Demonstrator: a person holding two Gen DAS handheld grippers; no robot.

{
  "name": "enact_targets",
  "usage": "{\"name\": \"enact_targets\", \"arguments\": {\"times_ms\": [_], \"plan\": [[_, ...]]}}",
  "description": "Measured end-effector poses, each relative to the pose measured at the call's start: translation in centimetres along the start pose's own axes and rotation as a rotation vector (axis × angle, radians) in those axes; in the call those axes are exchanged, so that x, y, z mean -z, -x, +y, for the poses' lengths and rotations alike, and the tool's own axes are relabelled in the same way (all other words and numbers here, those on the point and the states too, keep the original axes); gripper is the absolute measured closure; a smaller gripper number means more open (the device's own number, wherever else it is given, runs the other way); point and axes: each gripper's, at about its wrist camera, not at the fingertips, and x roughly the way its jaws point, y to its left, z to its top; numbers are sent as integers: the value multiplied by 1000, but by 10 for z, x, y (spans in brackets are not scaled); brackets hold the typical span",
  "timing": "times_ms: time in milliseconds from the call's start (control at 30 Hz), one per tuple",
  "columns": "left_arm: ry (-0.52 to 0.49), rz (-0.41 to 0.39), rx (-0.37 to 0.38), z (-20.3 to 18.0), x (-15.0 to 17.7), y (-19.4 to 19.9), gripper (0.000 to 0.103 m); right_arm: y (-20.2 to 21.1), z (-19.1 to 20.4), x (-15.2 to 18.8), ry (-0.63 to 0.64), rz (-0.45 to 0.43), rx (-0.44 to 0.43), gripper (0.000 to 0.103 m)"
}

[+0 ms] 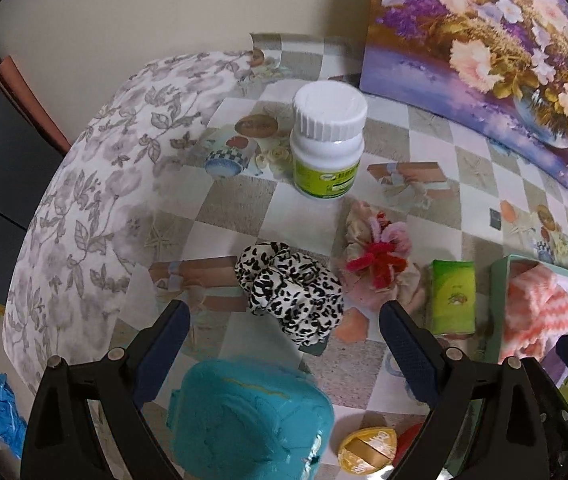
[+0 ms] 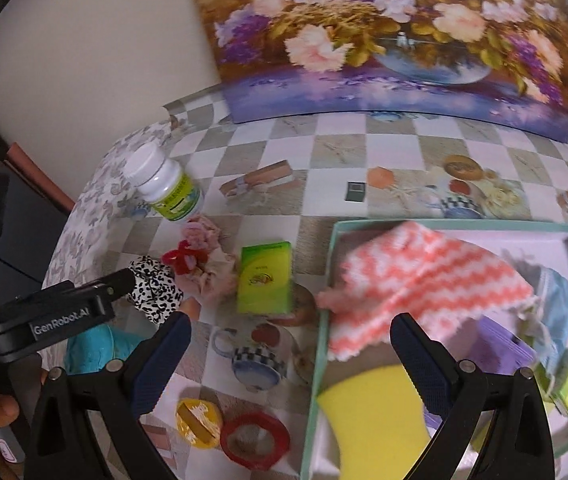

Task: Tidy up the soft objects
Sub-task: 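Reach the left gripper to the leopard scrunchie while the right grasps the small green tissue box, then grasp the black-and-white scrunchie with the left gripper while the right holds the small box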

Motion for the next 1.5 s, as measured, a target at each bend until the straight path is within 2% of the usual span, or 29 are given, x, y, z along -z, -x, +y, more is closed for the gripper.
{"name": "enact_targets", "arguments": {"times_ms": [233,367,533,767,933,1100,1167,1367,1433,1500], "plan": [[24,32,13,11,-8,-15,7,-16,20,-3,96,10,-6,3],[19,43,8,13,-11,-22,7,-29,25,-7,111,33,-2,12],[33,72,30,15,-15,-34,7,-47,34,-9,149,67,6,18],[20,102,26,12,-17,-51,7,-73,36,-10,168,128,45,25],[13,107,11,11,-18,-58,7,-83,39,-8,190,141,69,31],[-10,101,-3,9,-20,-59,8,-92,40,-6,204,162,85,43],[-20,103,-8,9,-20,-60,11,-93,40,-5,203,161,95,48],[-24,128,18,4,-14,-62,38,-92,37,-5,186,165,90,49],[-27,132,31,4,-13,-63,51,-92,35,-6,182,164,88,49],[-32,133,36,2,-12,-63,54,-92,34,-8,177,161,85,49]]}}
